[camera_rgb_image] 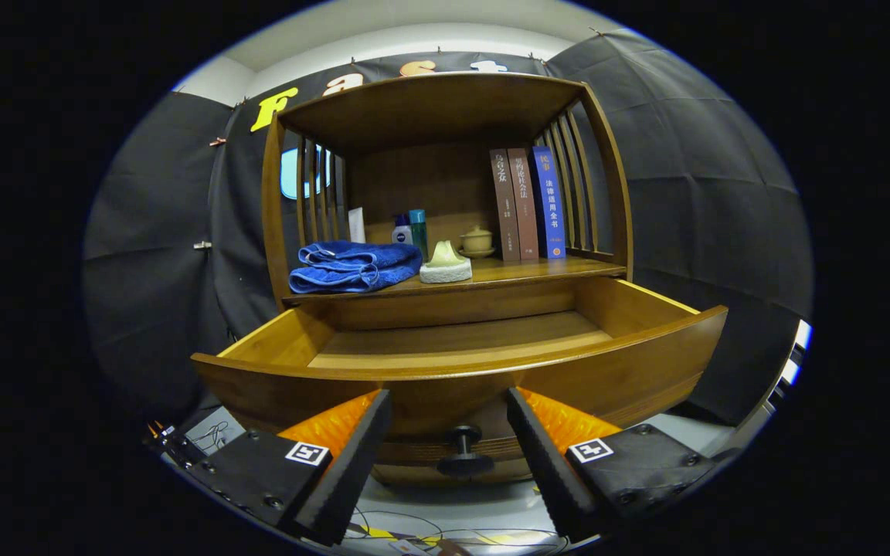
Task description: Pull open the drawer, take out the items inside it, and place them on the countertop above the cabinet.
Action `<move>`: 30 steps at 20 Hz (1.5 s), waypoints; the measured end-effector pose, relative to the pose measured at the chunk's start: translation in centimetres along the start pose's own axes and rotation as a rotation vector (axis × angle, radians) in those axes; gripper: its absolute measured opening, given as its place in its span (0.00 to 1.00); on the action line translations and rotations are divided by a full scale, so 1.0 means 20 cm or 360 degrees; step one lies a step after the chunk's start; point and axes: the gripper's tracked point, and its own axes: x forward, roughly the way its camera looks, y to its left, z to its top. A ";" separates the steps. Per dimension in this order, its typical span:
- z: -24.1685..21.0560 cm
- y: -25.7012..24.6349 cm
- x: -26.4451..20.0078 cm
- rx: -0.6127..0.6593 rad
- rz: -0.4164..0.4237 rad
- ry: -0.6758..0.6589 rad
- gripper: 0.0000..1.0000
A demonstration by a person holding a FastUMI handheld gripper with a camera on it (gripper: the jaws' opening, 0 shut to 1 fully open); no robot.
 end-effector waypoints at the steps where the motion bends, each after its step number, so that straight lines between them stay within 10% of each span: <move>1: 0.01 0.00 0.03 -0.0002 0.0002 0.0014 0.97; 30: 0.14 0.01 0.83 -0.0072 -0.0055 0.0008 0.97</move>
